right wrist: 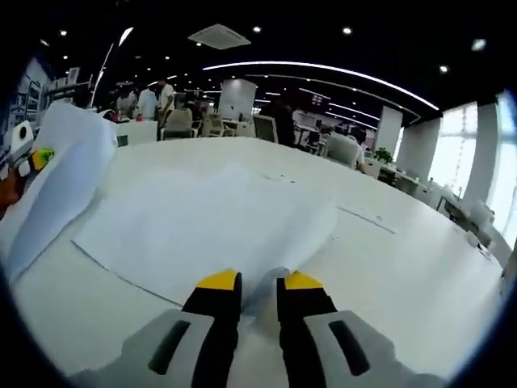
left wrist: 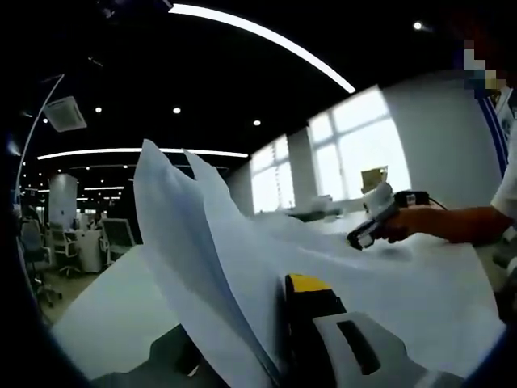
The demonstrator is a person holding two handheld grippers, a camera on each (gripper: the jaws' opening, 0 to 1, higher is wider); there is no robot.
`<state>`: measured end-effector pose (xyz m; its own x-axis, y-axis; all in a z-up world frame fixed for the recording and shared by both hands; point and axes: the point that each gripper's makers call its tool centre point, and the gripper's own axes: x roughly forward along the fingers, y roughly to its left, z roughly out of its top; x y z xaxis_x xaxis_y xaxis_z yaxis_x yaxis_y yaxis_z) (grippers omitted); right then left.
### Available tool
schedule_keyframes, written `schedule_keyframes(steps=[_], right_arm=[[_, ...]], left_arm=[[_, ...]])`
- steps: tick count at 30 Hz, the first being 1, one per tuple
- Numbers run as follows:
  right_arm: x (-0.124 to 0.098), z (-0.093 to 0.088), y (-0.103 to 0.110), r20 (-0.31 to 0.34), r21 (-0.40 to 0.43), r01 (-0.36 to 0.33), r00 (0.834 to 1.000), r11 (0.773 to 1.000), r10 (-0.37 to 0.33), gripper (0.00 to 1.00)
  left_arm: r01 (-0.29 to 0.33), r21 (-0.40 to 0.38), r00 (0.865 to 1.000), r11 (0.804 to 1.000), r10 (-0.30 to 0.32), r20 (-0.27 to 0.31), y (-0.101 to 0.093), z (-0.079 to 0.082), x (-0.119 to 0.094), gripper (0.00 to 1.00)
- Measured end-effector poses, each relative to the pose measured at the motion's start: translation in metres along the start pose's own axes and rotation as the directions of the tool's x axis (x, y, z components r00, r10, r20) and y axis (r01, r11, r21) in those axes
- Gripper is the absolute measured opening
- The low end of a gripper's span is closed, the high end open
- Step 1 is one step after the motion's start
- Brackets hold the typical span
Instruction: Organize the stack of printing papers by aligning and flattening the scattered papers on the table
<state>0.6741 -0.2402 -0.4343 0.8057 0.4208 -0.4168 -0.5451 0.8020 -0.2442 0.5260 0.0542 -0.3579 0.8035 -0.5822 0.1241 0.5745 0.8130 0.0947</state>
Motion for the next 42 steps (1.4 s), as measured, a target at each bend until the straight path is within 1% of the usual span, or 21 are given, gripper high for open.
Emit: schedule_keyframes(steps=[1, 5, 6, 7, 8, 13, 16, 19, 23, 25, 27, 28, 30, 34, 35, 37, 38, 39, 40, 41, 42], right_arm=[[-0.001, 0.0, 0.001, 0.004, -0.03, 0.004, 1.0, 1.0, -0.003, 0.14], [-0.003, 0.0, -0.001, -0.002, -0.035, 0.022, 1.0, 0.999, -0.022, 0.17], [-0.003, -0.001, -0.001, -0.005, 0.003, 0.032, 0.999, 0.999, -0.032, 0.17], [-0.001, -0.001, -0.001, -0.005, 0.084, 0.03, 1.0, 0.996, -0.03, 0.17], [0.0, -0.001, 0.0, -0.001, 0.111, 0.013, 1.0, 0.994, -0.013, 0.16], [0.001, -0.001, 0.0, 0.023, 0.168, -0.014, 1.0, 0.986, 0.011, 0.13], [0.002, -0.002, -0.003, 0.034, 0.195, -0.031, 0.999, 0.98, 0.025, 0.08], [0.0, -0.001, -0.003, 0.037, 0.209, -0.038, 0.999, 0.977, 0.031, 0.01], [-0.002, 0.005, -0.003, 0.072, 0.281, -0.064, 0.996, 0.958, 0.045, 0.0], [-0.005, 0.01, -0.004, 0.088, 0.333, -0.071, 0.995, 0.94, 0.044, 0.0], [-0.01, 0.018, -0.003, 0.12, 0.459, -0.101, 0.991, 0.882, 0.051, 0.0], [-0.012, 0.023, -0.003, 0.153, 0.515, -0.136, 0.986, 0.846, 0.065, 0.0], [-0.015, 0.025, -0.007, 0.169, 0.58, -0.148, 0.984, 0.801, 0.059, 0.0], [-0.019, 0.025, -0.008, 0.177, 0.573, -0.155, 0.982, 0.805, 0.063, 0.0], [-0.02, 0.026, -0.011, 0.184, 0.584, -0.147, 0.982, 0.798, 0.046, 0.0], [-0.02, 0.027, -0.013, 0.193, 0.596, -0.155, 0.98, 0.788, 0.047, 0.0], [-0.02, 0.026, -0.013, 0.191, 0.597, -0.152, 0.981, 0.788, 0.045, 0.0], [-0.021, 0.022, -0.015, 0.174, 0.515, -0.133, 0.984, 0.847, 0.049, 0.0], [-0.021, 0.02, -0.021, 0.163, 0.433, -0.084, 0.987, 0.897, 0.014, 0.03], [-0.021, 0.021, -0.025, 0.164, 0.384, -0.042, 0.986, 0.922, -0.023, 0.06], [-0.021, 0.021, -0.025, 0.169, 0.34, -0.029, 0.985, 0.94, -0.031, 0.08]], left_arm=[[0.002, 0.0, 1.0, 1.0, -0.002, -0.001, 0.0, 0.0, 0.0, 0.12], [0.004, 0.0, 1.0, 1.0, -0.004, -0.002, -0.001, 0.0, 0.0, 0.12], [0.003, 0.0, 1.0, 1.0, -0.003, -0.002, -0.001, 0.0, 0.0, 0.12], [0.002, 0.0, 1.0, 1.0, -0.002, -0.001, -0.001, 0.0, 0.0, 0.12], [0.001, -0.001, 1.0, 1.0, -0.001, 0.0, -0.001, 0.0, 0.0, 0.12], [0.001, 0.0, 1.0, 1.0, -0.001, -0.004, -0.001, -0.001, 0.001, 0.12], [0.0, -0.003, 1.0, 1.0, 0.0, 0.0, 0.0, 0.0, 0.0, 0.12], [-0.001, -0.002, 1.0, 1.0, 0.001, -0.005, 0.0, -0.001, 0.001, 0.12], [-0.001, -0.003, 1.0, 1.0, 0.001, -0.004, 0.0, -0.001, 0.0, 0.12], [-0.002, -0.004, 1.0, 1.0, 0.002, -0.003, 0.0, 0.0, 0.0, 0.12], [-0.004, -0.007, 1.0, 1.0, 0.004, 0.001, 0.001, 0.0, 0.0, 0.12], [-0.006, -0.009, 1.0, 1.0, 0.006, 0.002, 0.002, 0.0, 0.0, 0.13], [-0.01, -0.011, 1.0, 1.0, 0.01, 0.003, 0.003, 0.001, -0.001, 0.13], [-0.013, -0.014, 1.0, 1.0, 0.013, 0.005, 0.003, 0.001, -0.001, 0.13], [-0.013, -0.013, 1.0, 1.0, 0.013, 0.005, 0.003, 0.001, -0.001, 0.13], [-0.014, -0.012, 1.0, 1.0, 0.014, 0.005, 0.002, 0.001, -0.001, 0.13], [-0.014, -0.013, 1.0, 1.0, 0.014, 0.005, 0.002, 0.001, -0.001, 0.13], [-0.014, -0.014, 1.0, 1.0, 0.015, 0.006, 0.003, 0.001, -0.002, 0.13], [-0.016, -0.015, 1.0, 1.0, 0.016, 0.005, 0.003, 0.001, -0.002, 0.13], [-0.017, -0.016, 1.0, 1.0, 0.017, 0.005, 0.004, 0.001, -0.002, 0.13], [-0.017, -0.016, 1.0, 1.0, 0.017, 0.005, 0.004, 0.001, -0.002, 0.13]])
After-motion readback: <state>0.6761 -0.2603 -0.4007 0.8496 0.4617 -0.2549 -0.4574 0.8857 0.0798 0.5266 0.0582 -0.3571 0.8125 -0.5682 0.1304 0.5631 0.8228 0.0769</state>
